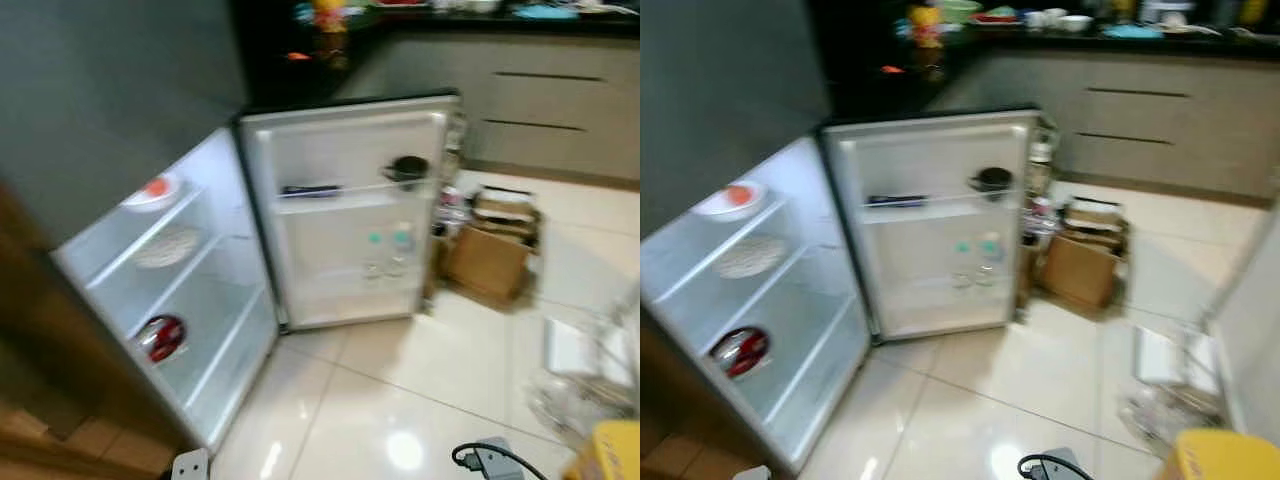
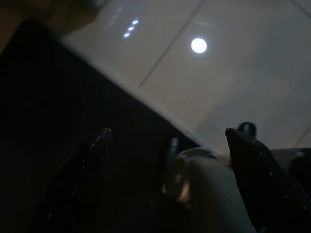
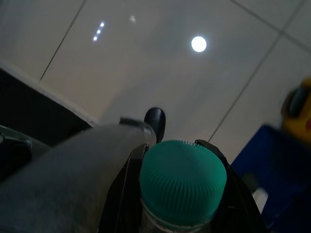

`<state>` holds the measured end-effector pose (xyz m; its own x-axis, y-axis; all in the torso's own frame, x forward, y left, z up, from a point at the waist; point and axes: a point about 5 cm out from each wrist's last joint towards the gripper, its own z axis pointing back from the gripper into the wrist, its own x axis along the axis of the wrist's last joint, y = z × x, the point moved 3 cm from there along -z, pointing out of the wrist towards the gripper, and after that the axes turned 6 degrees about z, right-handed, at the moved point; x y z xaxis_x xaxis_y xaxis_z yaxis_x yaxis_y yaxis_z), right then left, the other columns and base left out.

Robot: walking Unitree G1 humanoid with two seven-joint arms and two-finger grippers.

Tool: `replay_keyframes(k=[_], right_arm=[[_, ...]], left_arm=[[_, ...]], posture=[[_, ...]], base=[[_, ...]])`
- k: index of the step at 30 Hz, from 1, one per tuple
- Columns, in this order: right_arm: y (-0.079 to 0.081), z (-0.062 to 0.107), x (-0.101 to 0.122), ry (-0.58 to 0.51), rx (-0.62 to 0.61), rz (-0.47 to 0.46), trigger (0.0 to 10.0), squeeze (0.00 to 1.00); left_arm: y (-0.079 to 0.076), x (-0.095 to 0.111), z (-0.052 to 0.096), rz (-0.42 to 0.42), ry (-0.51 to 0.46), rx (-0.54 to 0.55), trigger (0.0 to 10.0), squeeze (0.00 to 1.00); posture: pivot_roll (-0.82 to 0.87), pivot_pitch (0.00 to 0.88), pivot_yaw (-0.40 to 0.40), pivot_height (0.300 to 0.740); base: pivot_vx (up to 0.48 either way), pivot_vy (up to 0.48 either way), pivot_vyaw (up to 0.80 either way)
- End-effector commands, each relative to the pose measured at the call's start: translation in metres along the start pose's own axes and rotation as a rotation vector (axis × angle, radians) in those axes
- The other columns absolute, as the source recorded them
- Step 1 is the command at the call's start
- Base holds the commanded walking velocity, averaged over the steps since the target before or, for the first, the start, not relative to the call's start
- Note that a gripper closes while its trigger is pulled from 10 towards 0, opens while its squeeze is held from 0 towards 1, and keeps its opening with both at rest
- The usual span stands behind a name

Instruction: Restocking fridge

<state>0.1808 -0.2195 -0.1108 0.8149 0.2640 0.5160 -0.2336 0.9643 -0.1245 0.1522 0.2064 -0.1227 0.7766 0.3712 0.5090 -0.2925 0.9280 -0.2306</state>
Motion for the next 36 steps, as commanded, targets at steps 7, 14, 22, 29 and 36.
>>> replay_keyframes(k=[7,14,22,29,36], right_arm=[[-0.006,0.001,-0.005,0.022,-0.042,0.029,10.0,0.0],[-0.025,0.007,-0.014,0.042,-0.109,-0.025,10.0,0.0],[-0.018,0.009,-0.029,0.072,-0.091,-0.033,10.0,0.0],[-0.012,0.007,-0.026,0.073,-0.066,-0.006,10.0,0.0],[-0.014,0.003,-0.009,0.037,-0.069,0.001,10.0,0.0]], left_arm=[[-0.002,-0.002,0.0,0.0,0.01,-0.01,10.0,0.0],[-0.018,-0.009,-0.003,-0.006,0.027,-0.052,10.0,0.0],[-0.028,-0.009,-0.004,0.043,0.017,-0.082,10.0,0.0],[-0.032,-0.009,-0.005,0.0,0.037,-0.116,10.0,0.0],[-0.028,-0.014,-0.003,-0.004,0.047,-0.117,10.0,0.0]], posture=[[-0.12,0.0,0.016,0.74],[-0.12,0.0,0.03,0.74],[-0.13,0.0,0.039,0.74],[-0.11,0.0,0.001,0.74],[-0.11,0.0,0.015,0.74]], base=[[0.0,0.0,0.11],[0.0,0.0,0.0],[0.0,0.0,0.0],[0.0,0.0,0.0],[0.216,0.0,0.0]])
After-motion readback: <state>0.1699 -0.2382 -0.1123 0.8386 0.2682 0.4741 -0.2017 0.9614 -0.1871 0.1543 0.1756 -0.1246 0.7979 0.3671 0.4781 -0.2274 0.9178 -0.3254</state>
